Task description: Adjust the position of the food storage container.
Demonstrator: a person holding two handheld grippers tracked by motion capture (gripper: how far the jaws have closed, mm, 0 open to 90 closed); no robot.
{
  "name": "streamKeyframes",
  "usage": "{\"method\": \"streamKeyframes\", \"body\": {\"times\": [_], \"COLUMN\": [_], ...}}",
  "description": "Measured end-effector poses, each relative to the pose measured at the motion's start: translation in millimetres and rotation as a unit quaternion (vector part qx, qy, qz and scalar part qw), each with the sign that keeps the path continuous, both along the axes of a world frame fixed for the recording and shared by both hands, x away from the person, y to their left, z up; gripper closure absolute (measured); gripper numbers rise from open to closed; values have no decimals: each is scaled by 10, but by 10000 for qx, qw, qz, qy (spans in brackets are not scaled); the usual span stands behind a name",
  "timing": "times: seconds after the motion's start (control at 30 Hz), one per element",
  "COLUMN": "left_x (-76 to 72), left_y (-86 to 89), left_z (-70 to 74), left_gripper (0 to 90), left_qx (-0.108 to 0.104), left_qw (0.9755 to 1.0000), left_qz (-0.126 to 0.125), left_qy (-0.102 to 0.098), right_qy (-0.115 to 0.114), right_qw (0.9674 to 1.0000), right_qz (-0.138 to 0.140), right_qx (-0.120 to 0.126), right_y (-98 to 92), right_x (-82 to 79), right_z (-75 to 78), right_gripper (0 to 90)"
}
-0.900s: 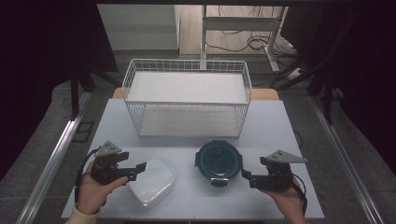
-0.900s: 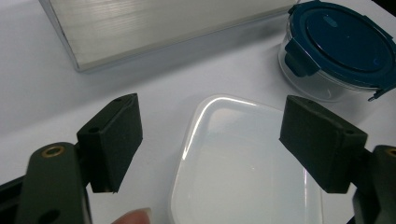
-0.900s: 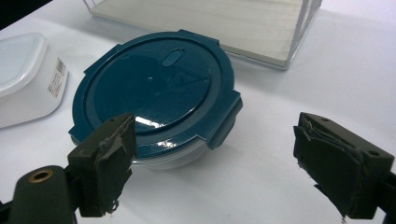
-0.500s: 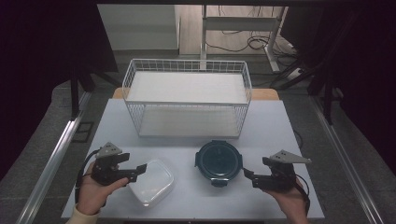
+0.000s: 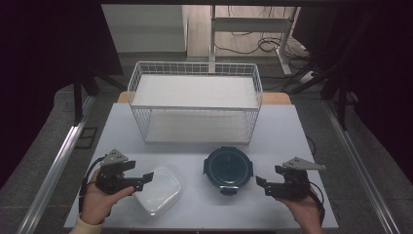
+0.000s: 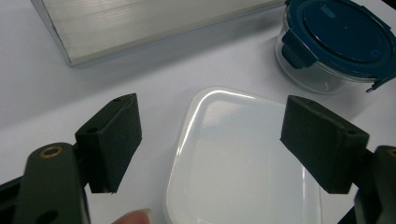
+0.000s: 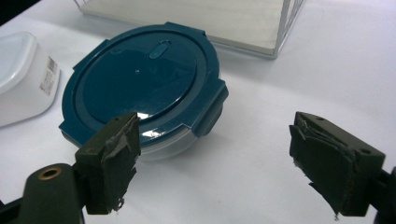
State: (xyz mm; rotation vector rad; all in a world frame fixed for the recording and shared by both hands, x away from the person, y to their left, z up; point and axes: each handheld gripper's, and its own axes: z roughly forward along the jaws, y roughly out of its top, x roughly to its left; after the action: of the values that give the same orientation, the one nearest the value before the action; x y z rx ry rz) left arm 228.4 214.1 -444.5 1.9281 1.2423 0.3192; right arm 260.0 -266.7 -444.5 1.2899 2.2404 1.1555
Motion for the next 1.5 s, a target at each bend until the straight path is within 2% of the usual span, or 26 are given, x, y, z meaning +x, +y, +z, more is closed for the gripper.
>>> {"method": "streamKeyframes", "body": {"times": [0.3, 0.5, 0.6, 0.67, 0.73, 0.87, 0.9, 0.97, 1.07, 1.13, 1.17, 1.27, 1.33, 1.37, 1.4, 1.5], "left_x": [-7, -13, -20, -21, -20, -15, -13, -9, -9, -6, -5, -4, -4, -4, -3, 3], "left_y": [10, -9, -13, -10, -6, -4, -4, -4, -7, -7, -6, -7, -7, -7, -6, -5], "left_z": [-8, -12, -16, -15, -15, -26, -30, -36, -40, -43, -47, -56, -57, -57, -57, -66], "left_gripper": [202, 202, 201, 201, 201, 201, 201, 201, 201, 201, 201, 201, 202, 202, 201, 202], "left_qx": [1, 22, 15, 11, 11, 30, 35, 45, 38, 33, 36, 29, 30, 30, 36, 45], "left_qw": [10000, 10000, 10000, 10000, 10000, 10000, 9999, 9999, 9999, 9999, 9999, 9999, 9999, 9999, 9999, 9999], "left_qz": [0, -59, -84, -81, -77, -72, -73, -82, -86, -85, -82, -81, -86, -86, -96, -104], "left_qy": [18, 38, 46, 45, 44, 57, 64, 78, 77, 81, 88, 104, 103, 103, 96, 112], "right_qy": [25, 49, 85, 106, 201, 336, 336, 453, 457, 433, 433, 384, 408, 408, 410, 414], "right_qw": [10000, 9999, 9995, 9994, 9988, 9971, 9971, 9954, 9941, 9920, 9920, 9873, 9849, 9849, 9830, 9813], "right_qz": [38, 110, 184, 227, 308, 453, 453, 505, 529, 577, 577, 737, 835, 835, 920, 1007], "right_qx": [-62, -125, -240, -256, -337, -517, -517, -683, -826, -1035, -1035, -1355, -1459, -1459, -1537, -1588], "right_y": [23, 113, 229, 252, 315, 405, 405, 464, 495, 538, 538, 617, 686, 686, 749, 797], "right_x": [16, 109, 213, 247, 370, 547, 547, 680, 760, 875, 875, 988, 1088, 1088, 1157, 1202], "right_z": [18, 98, 221, 249, 314, 349, 349, 350, 345, 334, 334, 324, 308, 308, 293, 285], "right_gripper": [190, 222, 258, 268, 302, 356, 356, 408, 459, 548, 548, 658, 730, 730, 780, 820]}}
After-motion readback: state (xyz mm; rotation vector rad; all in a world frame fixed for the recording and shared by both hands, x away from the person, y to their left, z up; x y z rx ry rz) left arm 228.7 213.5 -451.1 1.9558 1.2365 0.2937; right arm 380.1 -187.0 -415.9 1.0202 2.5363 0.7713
